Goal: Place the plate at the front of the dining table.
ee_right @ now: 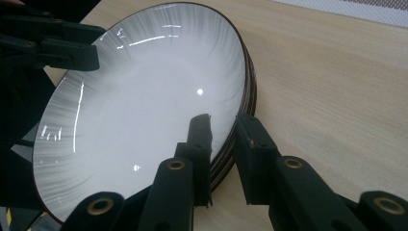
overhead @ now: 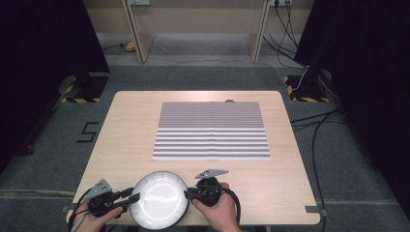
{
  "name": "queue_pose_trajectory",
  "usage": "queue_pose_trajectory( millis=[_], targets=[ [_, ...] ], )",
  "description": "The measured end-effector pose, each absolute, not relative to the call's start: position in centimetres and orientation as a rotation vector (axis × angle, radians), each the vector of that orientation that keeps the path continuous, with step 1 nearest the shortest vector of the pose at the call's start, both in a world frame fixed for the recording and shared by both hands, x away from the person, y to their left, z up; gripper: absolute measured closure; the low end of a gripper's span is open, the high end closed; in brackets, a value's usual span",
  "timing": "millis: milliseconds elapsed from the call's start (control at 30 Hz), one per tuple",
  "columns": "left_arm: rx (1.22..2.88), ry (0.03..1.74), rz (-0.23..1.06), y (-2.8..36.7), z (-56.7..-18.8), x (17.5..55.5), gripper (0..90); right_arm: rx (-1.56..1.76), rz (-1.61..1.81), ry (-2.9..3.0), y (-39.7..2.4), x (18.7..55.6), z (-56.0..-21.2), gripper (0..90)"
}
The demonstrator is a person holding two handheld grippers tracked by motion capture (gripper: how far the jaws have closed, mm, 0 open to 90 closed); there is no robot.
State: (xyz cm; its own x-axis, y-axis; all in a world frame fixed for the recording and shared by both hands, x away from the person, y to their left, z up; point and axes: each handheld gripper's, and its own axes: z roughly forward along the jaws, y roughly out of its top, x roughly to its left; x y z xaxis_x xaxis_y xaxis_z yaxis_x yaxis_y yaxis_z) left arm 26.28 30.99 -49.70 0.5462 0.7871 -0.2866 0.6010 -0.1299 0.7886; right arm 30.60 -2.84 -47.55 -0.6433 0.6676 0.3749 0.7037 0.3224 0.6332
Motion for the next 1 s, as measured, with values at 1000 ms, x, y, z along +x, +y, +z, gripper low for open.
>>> queue_pose_trajectory(
  millis=[1000],
  targets=[
    [1.814, 1.257, 0.279, 30.2, -50.2, 26.2, 69.3, -1.420, -1.139, -2.525, -1.7, 31.5, -46.4, 86.5]
  ],
)
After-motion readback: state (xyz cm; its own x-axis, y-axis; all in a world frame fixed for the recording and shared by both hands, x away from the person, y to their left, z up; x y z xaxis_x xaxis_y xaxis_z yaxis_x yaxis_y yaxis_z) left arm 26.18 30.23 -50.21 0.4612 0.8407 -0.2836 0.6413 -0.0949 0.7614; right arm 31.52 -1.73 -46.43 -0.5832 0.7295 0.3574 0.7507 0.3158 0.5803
